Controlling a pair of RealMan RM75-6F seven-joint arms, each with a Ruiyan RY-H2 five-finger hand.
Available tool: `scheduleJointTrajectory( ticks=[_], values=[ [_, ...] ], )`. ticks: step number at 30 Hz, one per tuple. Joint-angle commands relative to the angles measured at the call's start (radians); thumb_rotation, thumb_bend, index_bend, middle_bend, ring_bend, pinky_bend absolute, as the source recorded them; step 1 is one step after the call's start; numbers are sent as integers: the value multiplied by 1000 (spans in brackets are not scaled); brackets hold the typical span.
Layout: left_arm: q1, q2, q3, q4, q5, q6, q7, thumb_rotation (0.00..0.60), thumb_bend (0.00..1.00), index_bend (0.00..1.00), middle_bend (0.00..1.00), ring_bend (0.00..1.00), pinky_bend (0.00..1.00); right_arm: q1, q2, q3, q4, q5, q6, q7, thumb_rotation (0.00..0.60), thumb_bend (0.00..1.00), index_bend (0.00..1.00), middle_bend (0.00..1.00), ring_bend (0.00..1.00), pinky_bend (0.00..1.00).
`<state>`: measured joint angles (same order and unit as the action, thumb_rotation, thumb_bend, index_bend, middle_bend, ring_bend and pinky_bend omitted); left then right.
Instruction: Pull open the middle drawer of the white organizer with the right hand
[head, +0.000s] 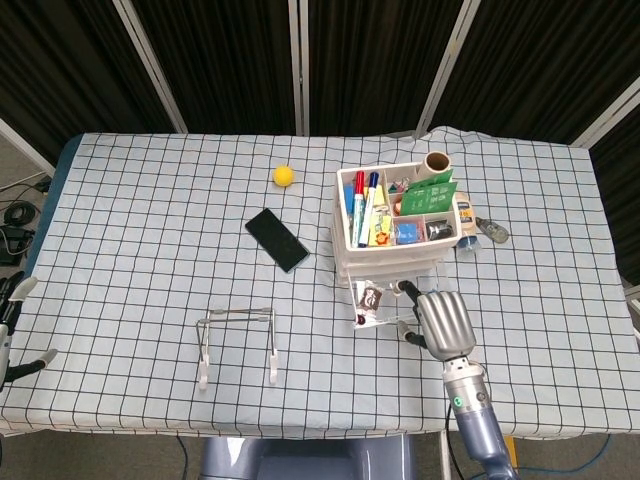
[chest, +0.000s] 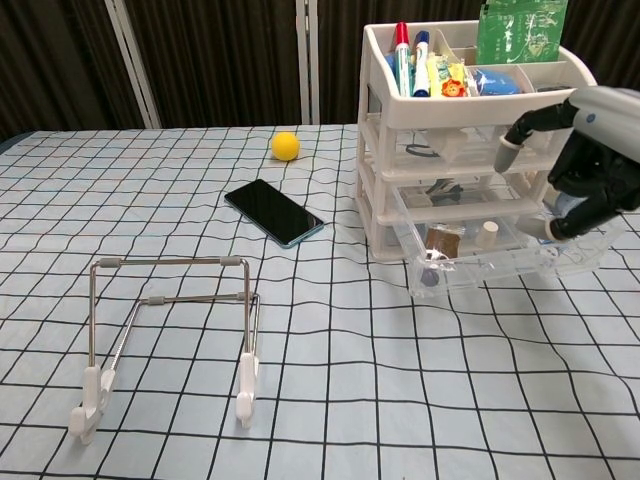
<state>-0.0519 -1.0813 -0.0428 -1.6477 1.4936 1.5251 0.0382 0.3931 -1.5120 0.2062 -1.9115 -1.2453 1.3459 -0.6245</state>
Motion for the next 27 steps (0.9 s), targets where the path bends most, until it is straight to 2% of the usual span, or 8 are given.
scheduleJointTrajectory(
  ticks=[1,8,12,17,27],
  values=[
    [0,0,0,1,-1,0,0,600,0,0,0,0,0,42,23,45,-25,70,-32,-65,600,139,407,1000,1000,887],
    [-1,1,-2,0,-4,-4,0,600,0,0,0,0,0,100,36,68,-7,211,-59,-202,600,126,437,1000,1000,913],
    [-2,1,-2,0,-6,-6,0,600,0,0,0,0,0,118,33,71,-7,280,-60,-223,600,125,476,1000,1000,915],
    [-3,0,-2,-1,-7,-9,3,600,0,0,0,0,0,134,27,74,10,305,-57,-214,600,123,518,1000,1000,915],
    [-5,-2,-2,-2,-10,-13,9,600,0,0,0,0,0,177,8,80,49,350,-67,-217,600,170,500,1000,1000,917]
  ],
)
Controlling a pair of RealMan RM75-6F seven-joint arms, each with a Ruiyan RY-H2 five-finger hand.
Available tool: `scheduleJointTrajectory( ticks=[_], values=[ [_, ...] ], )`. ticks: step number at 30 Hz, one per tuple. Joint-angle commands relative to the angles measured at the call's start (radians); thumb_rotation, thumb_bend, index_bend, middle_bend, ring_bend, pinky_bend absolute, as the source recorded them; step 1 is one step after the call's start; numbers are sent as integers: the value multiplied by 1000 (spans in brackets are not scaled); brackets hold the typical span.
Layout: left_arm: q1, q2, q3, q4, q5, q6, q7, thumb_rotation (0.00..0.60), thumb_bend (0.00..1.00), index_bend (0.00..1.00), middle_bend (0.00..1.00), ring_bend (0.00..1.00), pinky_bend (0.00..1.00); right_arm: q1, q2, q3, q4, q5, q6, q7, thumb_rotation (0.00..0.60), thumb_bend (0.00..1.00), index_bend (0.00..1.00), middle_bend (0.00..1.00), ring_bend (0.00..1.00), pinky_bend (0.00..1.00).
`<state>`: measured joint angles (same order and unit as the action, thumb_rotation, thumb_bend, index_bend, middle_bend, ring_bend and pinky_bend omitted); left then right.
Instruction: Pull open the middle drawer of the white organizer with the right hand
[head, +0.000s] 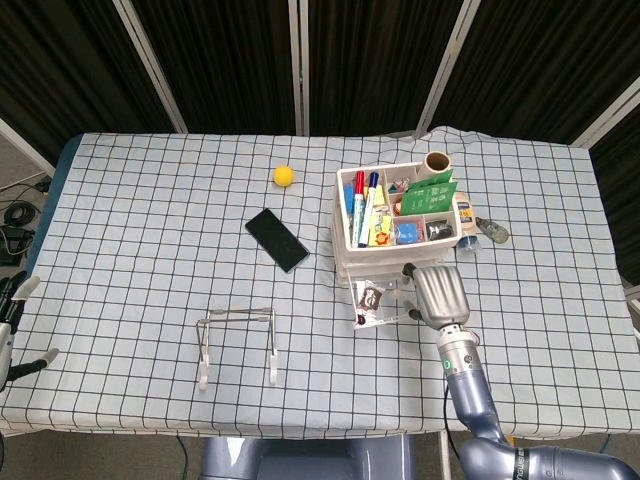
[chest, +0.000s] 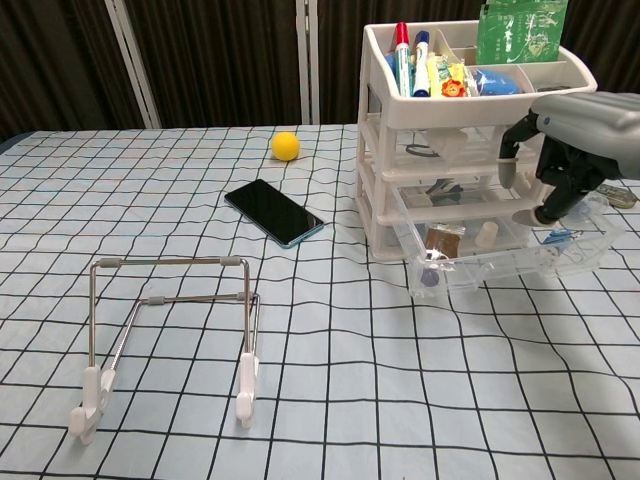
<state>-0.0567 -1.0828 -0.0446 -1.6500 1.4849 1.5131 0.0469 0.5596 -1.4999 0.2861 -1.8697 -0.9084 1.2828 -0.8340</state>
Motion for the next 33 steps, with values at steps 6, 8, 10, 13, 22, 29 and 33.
scheduleJointTrajectory(
  ticks=[6,8,10,13,22,29,33],
  values=[
    [-2,-1,0,1,-2,-4,4,600,0,0,0,0,0,48,-10,0,21,74,-4,-54,600,175,519,1000,1000,929],
    [-1,-1,-1,1,-3,-3,2,600,0,0,0,0,0,60,-14,-7,28,81,1,-69,600,163,529,1000,1000,937],
    [-1,-1,-2,1,-5,-3,1,600,0,0,0,0,0,66,-17,-12,33,84,6,-77,600,141,535,1000,1000,940],
    [-2,0,-2,1,-6,-6,1,600,0,0,0,0,0,78,-22,-21,40,92,15,-90,600,125,541,1000,1000,940],
    [-3,-1,-1,0,-5,-6,5,600,0,0,0,0,0,105,-50,-24,71,120,10,-65,600,123,549,1000,1000,941],
    [-4,-1,-1,1,-7,-9,2,600,0,0,0,0,0,121,-69,-25,106,132,10,-44,600,123,552,1000,1000,940],
    [-5,0,-1,2,-8,-11,1,600,0,0,0,0,0,124,-76,-27,126,139,6,-26,600,123,552,1000,1000,941]
  ],
)
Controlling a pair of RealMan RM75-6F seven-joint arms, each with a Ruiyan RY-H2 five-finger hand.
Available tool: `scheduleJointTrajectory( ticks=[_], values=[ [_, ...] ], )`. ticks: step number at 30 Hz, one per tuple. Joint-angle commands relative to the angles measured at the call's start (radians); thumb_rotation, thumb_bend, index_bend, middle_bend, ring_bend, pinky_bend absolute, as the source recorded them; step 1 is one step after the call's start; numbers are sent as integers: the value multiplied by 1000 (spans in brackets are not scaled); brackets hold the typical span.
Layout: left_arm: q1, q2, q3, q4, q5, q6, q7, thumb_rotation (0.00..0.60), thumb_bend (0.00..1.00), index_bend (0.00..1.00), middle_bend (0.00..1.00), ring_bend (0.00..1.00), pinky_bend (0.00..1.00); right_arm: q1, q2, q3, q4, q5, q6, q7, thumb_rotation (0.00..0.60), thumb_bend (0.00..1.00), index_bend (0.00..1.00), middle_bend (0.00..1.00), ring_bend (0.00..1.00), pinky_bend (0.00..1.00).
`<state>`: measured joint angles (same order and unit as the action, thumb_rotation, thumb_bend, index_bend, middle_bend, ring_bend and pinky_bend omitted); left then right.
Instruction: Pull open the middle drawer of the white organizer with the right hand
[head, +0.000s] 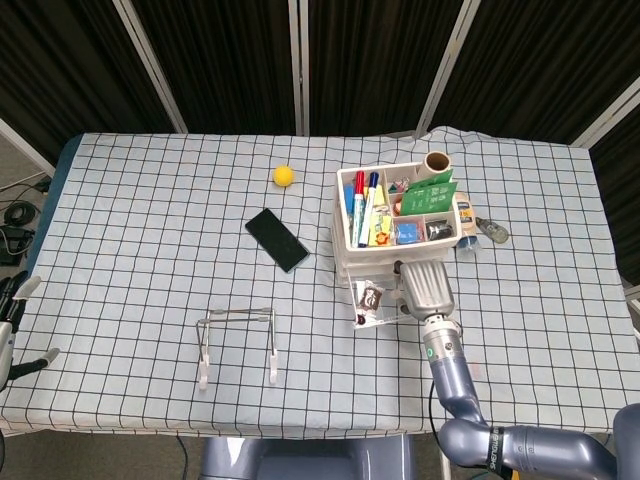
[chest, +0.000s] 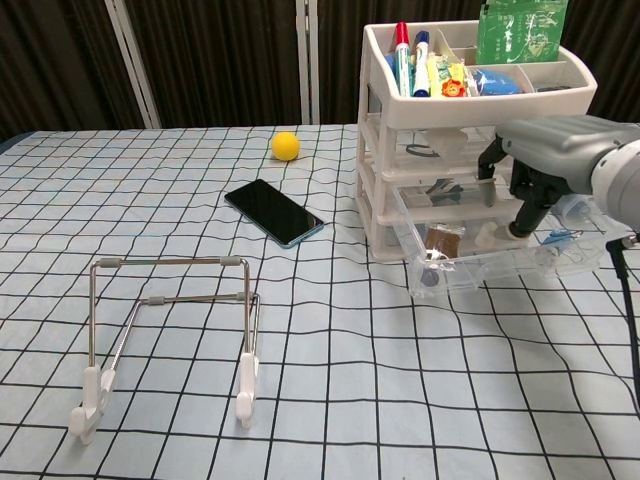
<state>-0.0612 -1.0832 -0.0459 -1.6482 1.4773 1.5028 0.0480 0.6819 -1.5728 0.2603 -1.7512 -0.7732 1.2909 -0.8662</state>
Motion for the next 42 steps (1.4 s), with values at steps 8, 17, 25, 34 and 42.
scheduleJointTrajectory(
  ticks=[8,17,25,34,42],
  values=[
    [0,0,0,-2,-1,-1,2,600,0,0,0,0,0,7,-12,-9,27,2,-5,36,600,124,551,1000,1000,940],
    [1,2,0,-1,-1,1,-4,600,0,0,0,0,0,14,-19,-15,38,11,-3,43,600,170,555,1000,1000,940],
    [0,3,0,0,-2,-1,-6,600,0,0,0,0,0,23,-16,-17,41,45,-10,31,600,184,536,1000,1000,940],
    [0,3,1,-2,-1,-1,-5,600,0,0,0,0,0,28,-11,-19,33,64,-4,26,600,196,538,1000,1000,940],
    [1,4,1,-2,-1,0,-8,600,0,0,0,0,0,33,-18,-26,42,67,-7,34,600,242,540,1000,1000,940]
  ],
)
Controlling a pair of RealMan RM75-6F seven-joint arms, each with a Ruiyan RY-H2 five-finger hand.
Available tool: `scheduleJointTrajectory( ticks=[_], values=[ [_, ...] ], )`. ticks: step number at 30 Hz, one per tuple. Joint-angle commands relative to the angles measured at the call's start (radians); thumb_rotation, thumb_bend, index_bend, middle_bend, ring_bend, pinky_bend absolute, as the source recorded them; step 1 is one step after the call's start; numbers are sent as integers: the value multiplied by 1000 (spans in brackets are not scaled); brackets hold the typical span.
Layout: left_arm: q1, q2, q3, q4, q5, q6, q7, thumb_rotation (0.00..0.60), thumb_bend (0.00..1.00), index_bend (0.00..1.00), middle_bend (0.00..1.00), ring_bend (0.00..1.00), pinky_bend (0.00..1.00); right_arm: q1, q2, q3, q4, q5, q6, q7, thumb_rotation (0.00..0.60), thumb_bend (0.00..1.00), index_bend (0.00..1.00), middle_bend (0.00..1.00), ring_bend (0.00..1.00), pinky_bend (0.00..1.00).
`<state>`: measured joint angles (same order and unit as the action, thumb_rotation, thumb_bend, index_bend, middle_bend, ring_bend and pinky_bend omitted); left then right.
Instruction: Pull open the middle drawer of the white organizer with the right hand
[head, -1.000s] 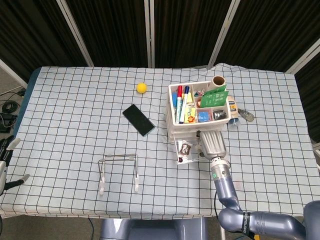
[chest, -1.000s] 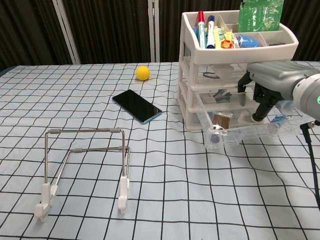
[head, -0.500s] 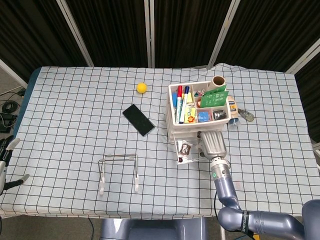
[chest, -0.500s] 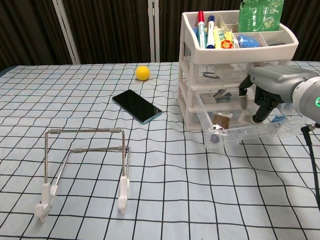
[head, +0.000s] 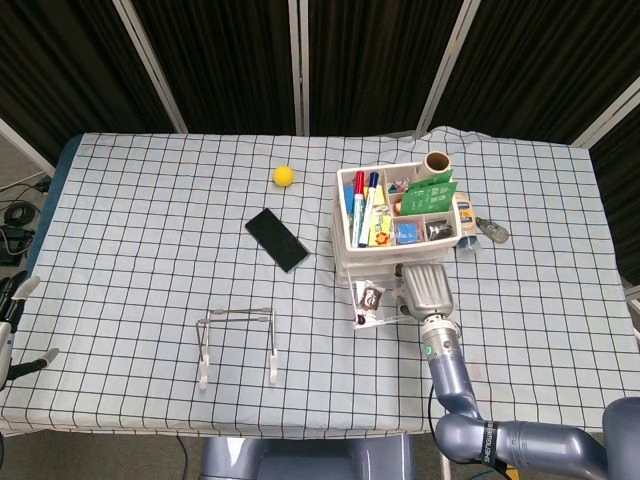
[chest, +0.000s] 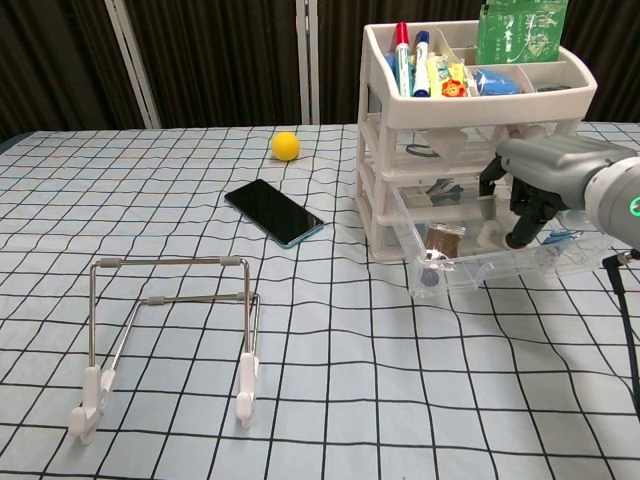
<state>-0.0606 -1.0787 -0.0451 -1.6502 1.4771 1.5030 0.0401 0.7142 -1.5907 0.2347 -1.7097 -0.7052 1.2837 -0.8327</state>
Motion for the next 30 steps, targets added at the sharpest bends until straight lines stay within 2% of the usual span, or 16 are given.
scheduleJointTrajectory(
  ticks=[1,9,23,30],
  values=[
    [0,0,0,0,-1,-1,-1,600,0,0,0,0,0,1,-1,-2,2,-2,1,0,600,246,539,1000,1000,940],
    [0,1,1,0,-1,-1,-1,600,0,0,0,0,0,1,-5,-8,8,0,-2,12,600,309,547,1000,1000,940],
    [-1,2,0,0,-2,-3,-4,600,0,0,0,0,0,0,6,-7,-7,-12,11,21,600,314,551,1000,1000,941],
    [0,2,1,0,0,-1,-5,600,0,0,0,0,0,-13,58,2,-88,-37,50,22,600,314,550,1000,1000,940]
  ],
)
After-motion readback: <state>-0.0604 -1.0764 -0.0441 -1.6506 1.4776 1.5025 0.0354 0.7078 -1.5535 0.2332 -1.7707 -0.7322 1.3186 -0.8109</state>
